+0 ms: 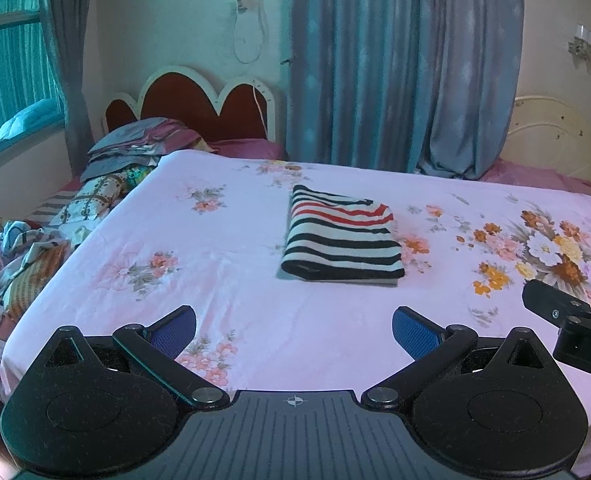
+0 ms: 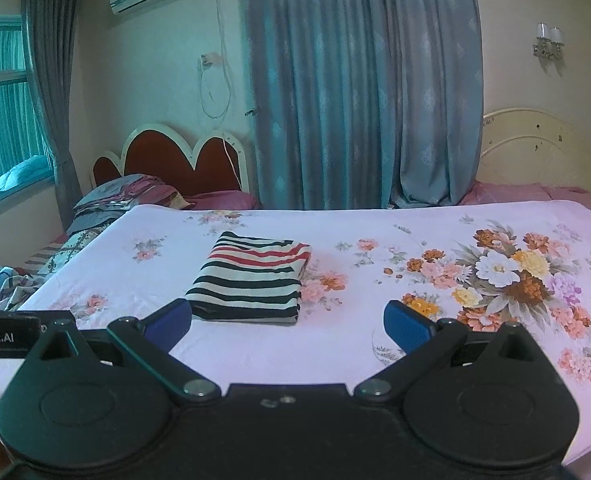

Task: Fold small clothes

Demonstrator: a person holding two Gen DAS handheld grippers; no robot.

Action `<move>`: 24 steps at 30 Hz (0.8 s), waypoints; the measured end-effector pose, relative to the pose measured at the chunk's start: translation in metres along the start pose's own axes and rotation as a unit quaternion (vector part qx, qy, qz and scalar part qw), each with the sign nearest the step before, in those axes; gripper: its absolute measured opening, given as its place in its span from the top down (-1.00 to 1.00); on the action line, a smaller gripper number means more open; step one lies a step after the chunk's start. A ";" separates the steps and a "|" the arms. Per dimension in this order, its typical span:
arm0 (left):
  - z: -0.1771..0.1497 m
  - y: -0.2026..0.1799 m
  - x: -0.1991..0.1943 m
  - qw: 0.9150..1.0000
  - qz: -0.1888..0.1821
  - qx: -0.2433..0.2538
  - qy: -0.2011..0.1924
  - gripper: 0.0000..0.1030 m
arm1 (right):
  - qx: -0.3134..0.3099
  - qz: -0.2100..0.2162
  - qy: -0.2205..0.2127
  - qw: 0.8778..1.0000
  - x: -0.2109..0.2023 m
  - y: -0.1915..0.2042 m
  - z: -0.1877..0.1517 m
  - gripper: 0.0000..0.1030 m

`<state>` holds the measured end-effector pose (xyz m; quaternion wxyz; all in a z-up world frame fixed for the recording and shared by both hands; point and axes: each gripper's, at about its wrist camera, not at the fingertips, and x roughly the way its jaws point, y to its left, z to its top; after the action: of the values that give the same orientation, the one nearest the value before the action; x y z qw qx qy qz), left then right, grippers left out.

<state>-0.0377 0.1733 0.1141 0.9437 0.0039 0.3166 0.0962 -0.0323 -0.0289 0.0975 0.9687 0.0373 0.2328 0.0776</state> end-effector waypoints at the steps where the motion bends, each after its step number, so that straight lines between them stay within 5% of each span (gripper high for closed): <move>1: 0.000 0.000 0.001 1.000 0.000 0.000 0.001 -1.00 | 0.000 0.000 0.000 1.000 0.000 0.000 0.000 -0.98; 24: 0.000 -0.003 0.005 1.000 0.002 -0.002 0.002 -1.00 | 0.001 -0.005 0.002 1.000 0.003 -0.007 -0.006 -0.98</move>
<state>-0.0335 0.1708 0.1109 0.9428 0.0025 0.3186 0.0985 -0.0315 -0.0350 0.0905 0.9686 0.0372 0.2347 0.0728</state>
